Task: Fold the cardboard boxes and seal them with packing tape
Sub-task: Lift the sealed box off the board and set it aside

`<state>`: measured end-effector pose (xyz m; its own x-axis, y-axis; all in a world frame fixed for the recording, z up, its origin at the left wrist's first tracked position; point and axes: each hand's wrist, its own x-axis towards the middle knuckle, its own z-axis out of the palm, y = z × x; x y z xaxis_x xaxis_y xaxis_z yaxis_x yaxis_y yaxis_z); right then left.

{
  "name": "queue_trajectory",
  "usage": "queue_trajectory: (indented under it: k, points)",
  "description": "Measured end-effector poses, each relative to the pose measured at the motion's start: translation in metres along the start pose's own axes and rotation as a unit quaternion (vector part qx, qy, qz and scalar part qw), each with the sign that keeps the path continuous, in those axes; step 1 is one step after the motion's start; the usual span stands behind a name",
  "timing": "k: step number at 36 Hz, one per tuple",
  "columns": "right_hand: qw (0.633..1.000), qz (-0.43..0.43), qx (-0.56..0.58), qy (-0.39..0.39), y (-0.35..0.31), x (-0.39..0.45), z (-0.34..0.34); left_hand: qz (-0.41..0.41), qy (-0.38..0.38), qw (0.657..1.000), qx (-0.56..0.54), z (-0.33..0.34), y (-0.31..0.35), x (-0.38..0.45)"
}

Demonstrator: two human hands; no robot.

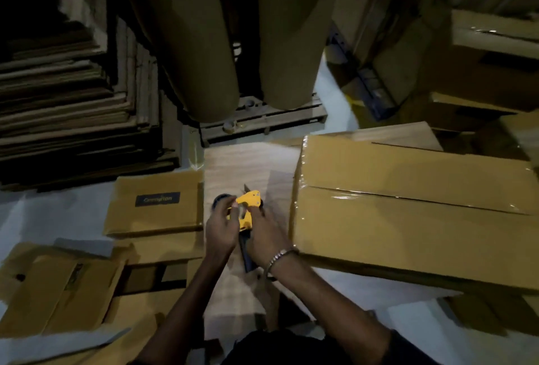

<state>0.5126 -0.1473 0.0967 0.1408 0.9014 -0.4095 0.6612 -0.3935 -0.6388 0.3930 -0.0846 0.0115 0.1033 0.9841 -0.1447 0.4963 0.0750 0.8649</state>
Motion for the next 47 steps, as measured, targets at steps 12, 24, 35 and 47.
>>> queue_trajectory:
  k: [12,24,35,47]
  points:
    - [0.933,-0.004,-0.103,0.345,0.143,-0.041,-0.154,0.078,-0.123,0.984,0.106,0.118,0.144,-0.014]
    - [0.905,0.264,-0.18,0.28,0.347,-0.078,-0.307,0.056,0.006,0.965,0.257,0.147,0.178,-0.034]
    - [0.939,0.211,-0.063,0.263,0.4,-0.066,-0.374,0.014,0.044,0.935,0.352,0.159,0.188,-0.036]
    - [0.911,0.291,0.059,0.287,0.41,-0.201,-0.299,0.011,0.071,0.921,0.383,0.164,0.196,-0.046]
